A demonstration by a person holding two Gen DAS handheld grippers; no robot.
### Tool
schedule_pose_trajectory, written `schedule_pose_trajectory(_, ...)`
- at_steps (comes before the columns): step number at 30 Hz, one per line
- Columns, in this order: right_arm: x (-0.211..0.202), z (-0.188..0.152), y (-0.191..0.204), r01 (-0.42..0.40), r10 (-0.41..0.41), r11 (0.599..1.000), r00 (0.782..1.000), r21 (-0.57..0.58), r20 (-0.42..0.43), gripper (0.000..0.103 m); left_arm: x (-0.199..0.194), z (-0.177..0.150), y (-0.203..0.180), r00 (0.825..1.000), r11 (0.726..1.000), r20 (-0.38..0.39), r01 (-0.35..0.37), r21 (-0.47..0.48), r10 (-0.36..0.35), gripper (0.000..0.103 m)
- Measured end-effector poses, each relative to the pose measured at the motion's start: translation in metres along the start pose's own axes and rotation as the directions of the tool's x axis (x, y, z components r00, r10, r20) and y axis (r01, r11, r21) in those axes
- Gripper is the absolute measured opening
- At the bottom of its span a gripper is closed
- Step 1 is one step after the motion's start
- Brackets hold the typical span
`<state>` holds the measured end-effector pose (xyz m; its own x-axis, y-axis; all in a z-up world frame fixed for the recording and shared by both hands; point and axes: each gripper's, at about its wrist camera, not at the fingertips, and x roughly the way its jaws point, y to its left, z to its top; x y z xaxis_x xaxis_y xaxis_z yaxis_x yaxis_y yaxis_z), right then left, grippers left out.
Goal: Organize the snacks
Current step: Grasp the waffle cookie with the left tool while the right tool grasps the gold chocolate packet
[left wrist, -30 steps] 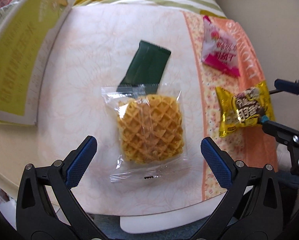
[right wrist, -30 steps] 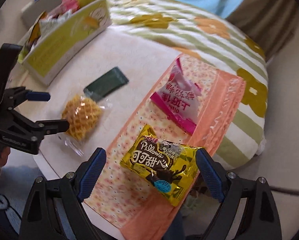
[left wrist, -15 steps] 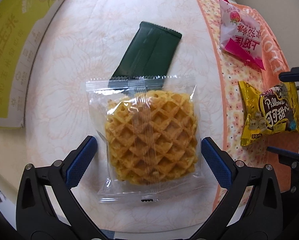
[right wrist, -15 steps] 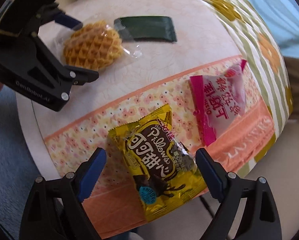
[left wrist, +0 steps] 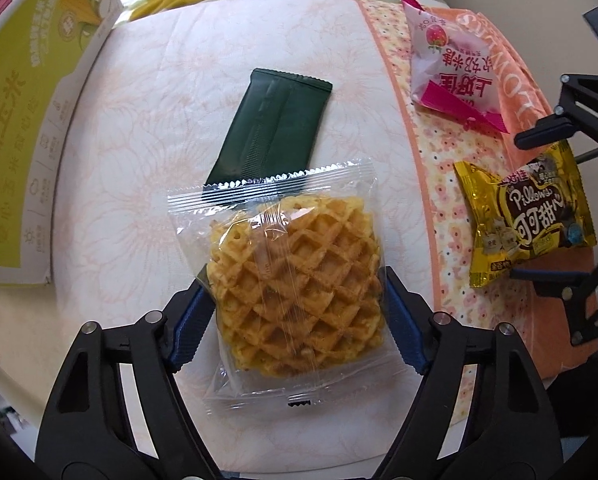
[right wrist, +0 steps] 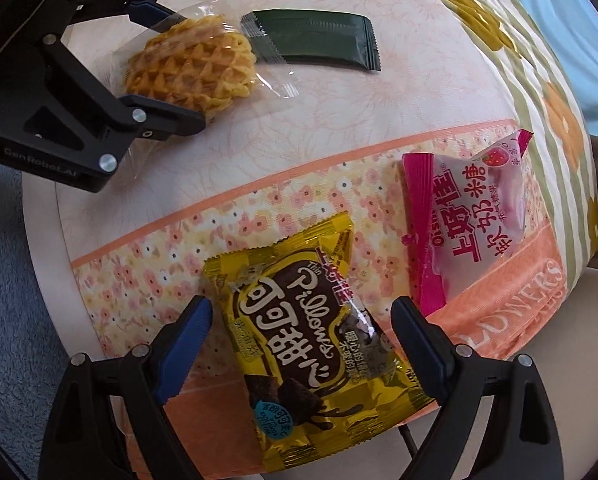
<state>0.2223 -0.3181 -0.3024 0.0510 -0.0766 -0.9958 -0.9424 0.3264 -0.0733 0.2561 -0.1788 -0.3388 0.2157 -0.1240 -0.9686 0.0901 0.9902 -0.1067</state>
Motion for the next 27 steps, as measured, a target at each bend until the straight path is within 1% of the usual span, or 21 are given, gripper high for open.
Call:
schedule_pose_trajectory(2,0.003,-0.001,-0.002,-0.003,0.003,1.000,1.000,0.002,-0.006,0.089,-0.005,0.000,0.001,1.000,1.000,0.001,0.008,-0.005,-0.008,0.075)
schedule_pose_trajectory(5,0.009,-0.002,-0.008,-0.035,0.036,0.999,0.999,0.007,-0.016,0.089,-0.013,-0.001,0.006,1.000,1.000,0.020,-0.002,0.000,0.002,0.075)
schedule_pose_trajectory(9,0.017,-0.003,-0.004,-0.033,0.031,0.999,0.998,-0.023,-0.046,0.088,-0.018,0.003,0.013,1.000,1.000,0.030,-0.004,-0.007,0.004,0.075)
schedule_pose_trajectory(10,0.019,-0.004,-0.003,-0.029,0.028,0.999,0.998,-0.026,-0.051,0.081,-0.022,0.000,0.012,0.999,1.000,0.033,-0.003,-0.011,0.003,0.075)
schedule_pose_trajectory(11,0.019,-0.004,-0.003,-0.031,0.030,0.999,0.998,-0.022,-0.051,0.069,-0.026,-0.003,0.011,0.999,1.000,0.036,-0.001,-0.018,0.002,0.075)
schedule_pose_trajectory(12,0.019,-0.004,-0.004,-0.048,0.047,0.999,0.998,-0.009,-0.052,0.069,-0.030,-0.006,0.011,0.999,1.000,0.040,0.000,-0.023,0.000,0.075)
schedule_pose_trajectory(13,0.018,-0.004,-0.006,-0.060,0.060,0.998,0.997,0.009,-0.046,0.066,-0.034,-0.008,0.011,0.999,1.000,0.045,0.002,-0.028,0.000,0.075)
schedule_pose_trajectory(14,0.016,-0.005,-0.007,-0.068,0.069,0.997,0.997,0.025,-0.034,0.064,-0.040,-0.009,0.014,0.999,0.999,0.054,0.003,-0.035,-0.001,0.075)
schedule_pose_trajectory(18,0.003,-0.007,-0.017,-0.079,0.078,0.993,0.997,0.082,0.019,0.063,-0.070,-0.011,0.024,0.995,0.998,0.103,0.002,-0.057,0.003,0.075)
schedule_pose_trajectory(22,-0.023,-0.007,-0.028,-0.111,0.091,0.980,0.989,0.168,0.120,0.063,-0.104,-0.011,0.037,0.986,0.997,0.165,-0.012,-0.082,0.026,0.075)
schedule_pose_trajectory(23,-0.030,-0.004,-0.031,-0.109,0.084,0.977,0.986,0.181,0.142,0.063,-0.118,-0.010,0.044,0.980,0.996,0.195,-0.021,-0.092,0.039,0.075)
schedule_pose_trajectory(25,-0.047,0.005,-0.035,-0.107,0.067,0.971,0.980,0.214,0.189,0.063,-0.134,-0.008,0.054,0.971,0.995,0.235,-0.017,-0.102,0.040,0.075)
schedule_pose_trajectory(27,-0.062,0.014,-0.039,-0.096,0.042,0.966,0.974,0.240,0.221,0.063,-0.154,-0.005,0.066,0.959,0.994,0.281,-0.009,-0.112,0.040,0.075)
